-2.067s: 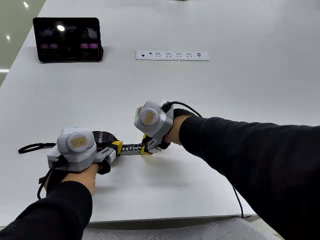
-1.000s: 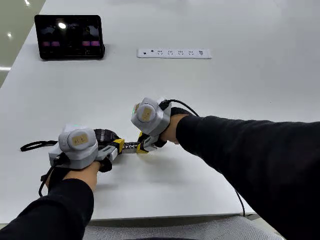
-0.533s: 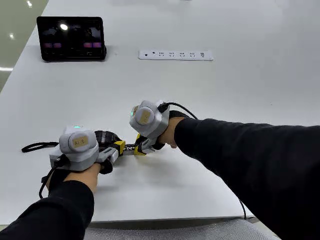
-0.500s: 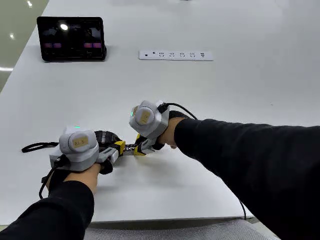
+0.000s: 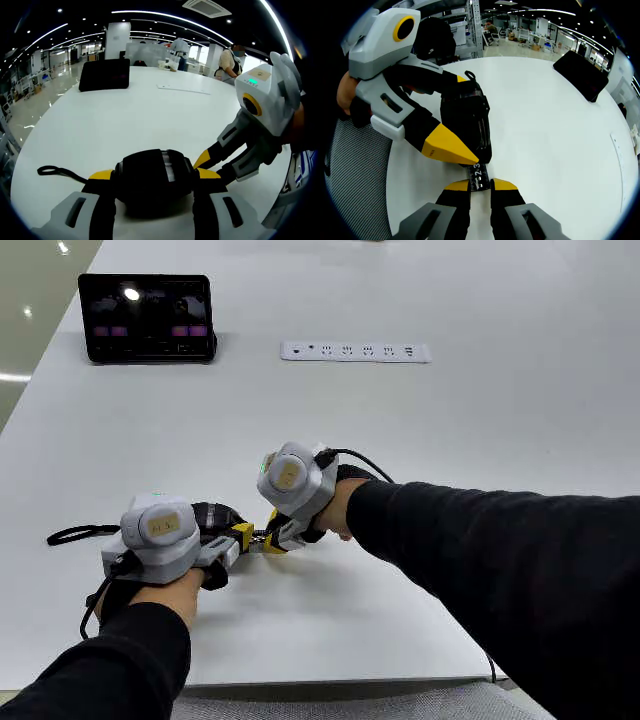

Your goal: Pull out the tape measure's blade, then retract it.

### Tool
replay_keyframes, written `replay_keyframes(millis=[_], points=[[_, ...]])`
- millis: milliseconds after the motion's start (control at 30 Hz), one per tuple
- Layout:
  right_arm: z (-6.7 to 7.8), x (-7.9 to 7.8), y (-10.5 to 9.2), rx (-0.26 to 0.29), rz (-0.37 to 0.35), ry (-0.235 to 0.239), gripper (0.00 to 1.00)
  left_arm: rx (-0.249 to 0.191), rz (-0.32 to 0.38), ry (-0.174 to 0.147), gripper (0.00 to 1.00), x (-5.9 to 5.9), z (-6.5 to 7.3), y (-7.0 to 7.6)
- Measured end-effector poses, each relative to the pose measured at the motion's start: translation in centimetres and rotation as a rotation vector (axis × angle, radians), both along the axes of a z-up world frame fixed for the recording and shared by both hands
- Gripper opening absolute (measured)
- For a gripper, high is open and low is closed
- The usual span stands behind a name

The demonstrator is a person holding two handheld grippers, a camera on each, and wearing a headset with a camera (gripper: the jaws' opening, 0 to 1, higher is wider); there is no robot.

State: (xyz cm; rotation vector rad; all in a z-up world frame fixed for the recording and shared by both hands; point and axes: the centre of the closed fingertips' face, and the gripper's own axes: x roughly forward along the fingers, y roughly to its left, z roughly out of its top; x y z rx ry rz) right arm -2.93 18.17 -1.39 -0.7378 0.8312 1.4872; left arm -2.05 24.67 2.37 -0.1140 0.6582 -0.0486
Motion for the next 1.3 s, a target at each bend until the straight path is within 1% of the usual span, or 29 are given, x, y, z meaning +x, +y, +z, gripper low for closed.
replay_keyframes(millis=[133, 400, 433, 667, 800, 1233, 1300], points=[[0.0, -0.1, 0.4, 0.007, -0.005, 0.006, 0.12, -0.002, 0.000, 0.000, 0.57, 0.0, 0.0, 0.0], [-0.2, -0.5, 1.5, 0.026, -0.003, 0.003, 0.12, -0.004, -0.002, 0.000, 0.57, -0.1, 0.0, 0.0], [-0.2, -0.5, 1.5, 0.023, 0.023, -0.010, 0.12, -0.001, -0.004, 0.000, 0.57, -0.1, 0.0, 0.0], [-0.2, -0.4, 1.4, 0.024, 0.040, -0.016, 0.12, -0.001, -0.002, -0.001, 0.57, -0.1, 0.0, 0.0], [-0.2, -0.3, 1.4, 0.023, 0.028, -0.013, 0.12, 0.000, -0.002, -0.003, 0.57, -0.1, 0.0, 0.0], [-0.2, -0.4, 1.4, 0.018, 0.029, -0.030, 0.13, 0.000, -0.003, -0.003, 0.57, -0.2, 0.1, -0.1], [-0.2, -0.4, 1.4, 0.019, 0.029, -0.030, 0.13, -0.007, -0.003, 0.006, 0.58, -0.2, 0.1, -0.2]])
